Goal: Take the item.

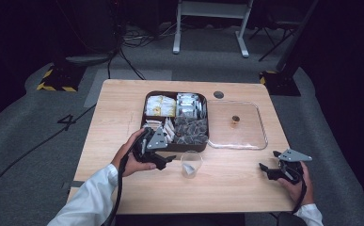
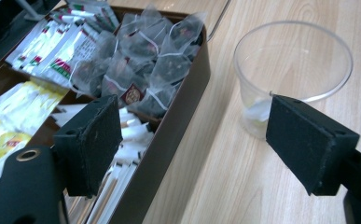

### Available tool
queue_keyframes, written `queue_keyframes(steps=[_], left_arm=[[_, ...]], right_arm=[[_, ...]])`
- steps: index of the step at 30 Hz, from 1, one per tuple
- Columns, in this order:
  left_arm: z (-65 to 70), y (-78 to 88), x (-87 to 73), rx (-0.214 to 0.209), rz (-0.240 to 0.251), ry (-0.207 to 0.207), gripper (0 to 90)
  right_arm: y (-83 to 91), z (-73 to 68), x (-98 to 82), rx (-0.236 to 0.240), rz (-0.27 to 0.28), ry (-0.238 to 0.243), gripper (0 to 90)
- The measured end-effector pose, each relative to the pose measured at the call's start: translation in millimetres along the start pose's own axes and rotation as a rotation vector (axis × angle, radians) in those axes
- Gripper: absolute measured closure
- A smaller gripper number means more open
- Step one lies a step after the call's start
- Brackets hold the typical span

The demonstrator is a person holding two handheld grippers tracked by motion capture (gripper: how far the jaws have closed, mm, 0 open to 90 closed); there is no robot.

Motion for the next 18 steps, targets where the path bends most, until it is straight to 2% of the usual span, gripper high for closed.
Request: queue_keyframes(steps=[13,15,16,18], left_arm=[[-4.4,5.6,-31.5,0.052,-0.036,0.016,18.5],[-5.6,6.4,-37.8,0.057,-0.046,0.025,18.5],[-7.1,6.9,-44.7,0.060,-0.051,0.043,18.5],[-7.5,7.0,-47.6,0.064,-0.052,0.048,18.5]], right_arm=[[-0.1,0.2,0.0,0.002,-0.001,-0.004,17.6],[-0.1,0.2,0.0,0.001,-0.001,-0.003,17.6],[-0.1,0.2,0.0,0.002,-0.002,-0.004,17.5],[-0.1,0.3,0.0,0.002,-0.002,-0.005,17.5]])
Point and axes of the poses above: each handheld gripper's, and its own axes: y roughly backward along the jaws, x roughly out of its top, z roughly to its right, the point moved 4 cm from there along -y, roughly forward along the jaws, and after that the axes turned 12 degrees about -z, right-handed, at the moved point
